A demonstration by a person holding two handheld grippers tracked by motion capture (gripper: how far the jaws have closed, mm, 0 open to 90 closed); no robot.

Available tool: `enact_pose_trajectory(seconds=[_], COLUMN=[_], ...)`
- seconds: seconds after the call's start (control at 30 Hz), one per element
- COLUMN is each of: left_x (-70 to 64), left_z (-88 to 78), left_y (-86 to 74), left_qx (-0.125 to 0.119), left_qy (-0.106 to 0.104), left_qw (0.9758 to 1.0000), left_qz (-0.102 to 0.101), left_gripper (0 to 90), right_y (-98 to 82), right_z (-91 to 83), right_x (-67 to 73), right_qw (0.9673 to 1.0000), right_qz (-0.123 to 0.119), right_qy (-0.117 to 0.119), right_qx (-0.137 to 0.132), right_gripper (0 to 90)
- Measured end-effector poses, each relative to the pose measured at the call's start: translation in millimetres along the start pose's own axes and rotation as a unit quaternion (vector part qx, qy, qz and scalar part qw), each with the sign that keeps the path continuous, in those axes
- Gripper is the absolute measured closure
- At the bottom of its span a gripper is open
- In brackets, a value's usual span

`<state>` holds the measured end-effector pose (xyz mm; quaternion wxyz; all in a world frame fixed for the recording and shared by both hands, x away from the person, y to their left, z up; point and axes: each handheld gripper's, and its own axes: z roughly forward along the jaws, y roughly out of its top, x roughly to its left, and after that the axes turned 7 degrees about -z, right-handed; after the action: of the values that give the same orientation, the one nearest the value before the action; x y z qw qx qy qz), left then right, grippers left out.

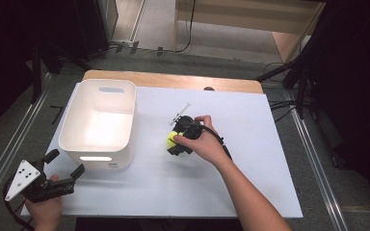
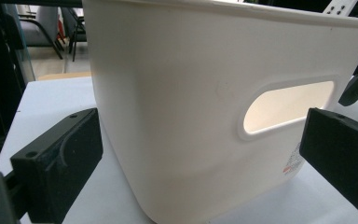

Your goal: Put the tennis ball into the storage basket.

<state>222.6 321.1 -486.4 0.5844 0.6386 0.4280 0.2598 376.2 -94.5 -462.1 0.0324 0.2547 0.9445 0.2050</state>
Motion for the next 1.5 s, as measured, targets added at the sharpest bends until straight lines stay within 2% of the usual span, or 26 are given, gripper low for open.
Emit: enact_pose_trajectory(seconds=[0.67, 0.7, 0.77, 0.93, 1.5], left_x=[0.2, 0.2, 0.1, 0.1, 0.3], left_z=[-0.1, -0.1, -0.1, 0.0, -0.3], left_y=[0.1, 0.1, 0.1, 0.0, 0.2], left_qx=[0.001, 0.0, 0.0, 0.0, 0.001], left_qy=[-0.002, -0.001, -0.001, -0.001, -0.003], left_qw=[1.0, 1.0, 1.0, 1.0, 1.0], left_qz=[0.0, 0.0, 0.0, 0.0, 0.0], left_gripper=[0.0, 0.0, 0.0, 0.0, 0.0], right_y=[3.6, 3.8, 3.8, 4.6, 6.4], right_z=[9.9, 10.0, 9.5, 9.9, 18.2], right_x=[-1.5, -1.1, -1.1, -1.6, -0.5], right_qw=[1.0, 1.0, 0.9999, 0.9999, 0.9997], right_qz=[0.002, 0.004, 0.002, 0.007, 0.005], right_qy=[-0.004, -0.003, -0.011, -0.013, -0.017], right_qx=[0.006, 0.007, 0.002, -0.001, 0.018], right_gripper=[0.0, 0.5, 12.0, 12.0, 14.1])
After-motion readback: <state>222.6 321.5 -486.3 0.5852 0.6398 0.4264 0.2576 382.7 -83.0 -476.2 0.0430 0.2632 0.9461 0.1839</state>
